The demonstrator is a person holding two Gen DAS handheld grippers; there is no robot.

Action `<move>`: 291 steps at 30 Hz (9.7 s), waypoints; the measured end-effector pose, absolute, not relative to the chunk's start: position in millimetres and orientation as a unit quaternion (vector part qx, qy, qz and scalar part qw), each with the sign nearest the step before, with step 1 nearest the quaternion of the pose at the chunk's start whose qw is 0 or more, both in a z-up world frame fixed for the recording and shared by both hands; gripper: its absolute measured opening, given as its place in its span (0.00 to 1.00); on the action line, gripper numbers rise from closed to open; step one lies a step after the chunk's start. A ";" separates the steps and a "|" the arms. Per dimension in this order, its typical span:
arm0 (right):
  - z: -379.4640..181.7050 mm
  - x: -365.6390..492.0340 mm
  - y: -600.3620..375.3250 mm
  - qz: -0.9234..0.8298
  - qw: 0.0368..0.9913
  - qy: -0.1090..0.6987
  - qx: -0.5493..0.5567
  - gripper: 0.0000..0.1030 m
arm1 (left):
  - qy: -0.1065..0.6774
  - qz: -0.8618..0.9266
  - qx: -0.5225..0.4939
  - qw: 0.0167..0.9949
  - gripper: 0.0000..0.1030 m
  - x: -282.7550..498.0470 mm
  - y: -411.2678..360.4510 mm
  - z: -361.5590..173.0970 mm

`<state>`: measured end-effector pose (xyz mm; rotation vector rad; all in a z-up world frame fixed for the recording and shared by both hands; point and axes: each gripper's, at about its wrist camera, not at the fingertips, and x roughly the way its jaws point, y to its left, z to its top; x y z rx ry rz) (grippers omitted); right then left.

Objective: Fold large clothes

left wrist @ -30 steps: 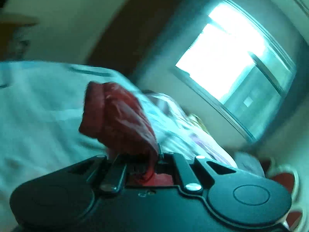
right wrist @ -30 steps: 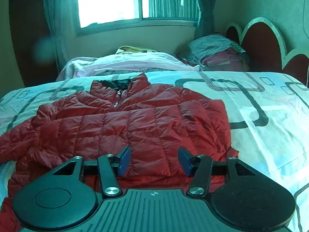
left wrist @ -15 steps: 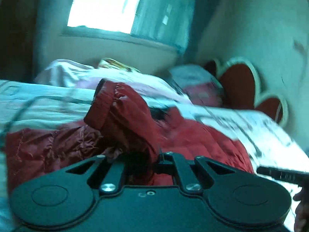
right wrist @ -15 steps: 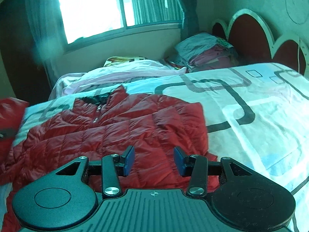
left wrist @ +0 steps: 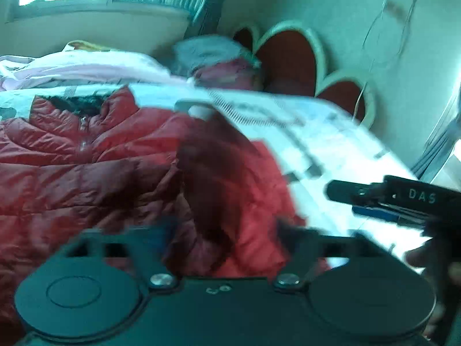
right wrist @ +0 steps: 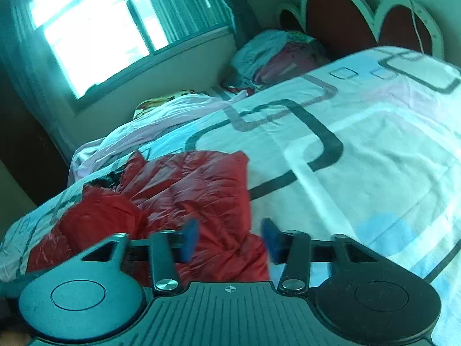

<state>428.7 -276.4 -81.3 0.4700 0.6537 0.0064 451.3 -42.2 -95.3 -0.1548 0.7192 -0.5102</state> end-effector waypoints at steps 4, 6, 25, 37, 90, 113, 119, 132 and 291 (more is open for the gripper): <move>-74.1 431.4 -276.3 0.045 0.921 0.305 0.236 0.84 | 0.335 -0.227 -0.101 0.909 0.49 432.2 -8.3 -81.1; -72.6 437.0 -267.4 0.068 0.920 0.305 0.235 0.78 | 0.317 -0.187 -0.116 0.922 0.47 423.8 24.1 -74.0; -107.6 468.2 -216.3 0.094 0.923 0.359 0.103 0.09 | 0.367 -0.048 -0.045 0.928 0.40 468.5 139.4 -126.7; -86.9 492.6 -206.4 0.087 0.932 0.345 0.074 0.61 | 0.331 -0.040 -0.065 0.941 0.64 496.5 180.5 -91.0; -102.0 392.4 -204.7 0.044 0.912 0.408 0.014 0.85 | 0.385 -0.031 0.033 0.922 0.98 373.1 153.5 -112.9; -113.3 233.8 -311.9 0.051 0.884 0.443 0.142 0.72 | 0.424 0.025 -0.025 0.905 0.72 199.3 184.3 -107.8; -123.5 192.3 -334.3 0.088 0.868 0.446 0.199 0.67 | 0.432 -0.007 -0.124 0.894 0.59 160.3 202.1 -109.4; -148.5 190.9 -370.9 0.182 0.797 0.423 0.391 0.38 | 0.404 -0.089 -0.321 0.852 0.55 174.3 231.6 -132.0; -152.2 436.5 -323.7 0.066 0.789 0.347 0.503 0.73 | 0.283 0.074 -0.487 0.823 0.62 380.4 209.5 -125.8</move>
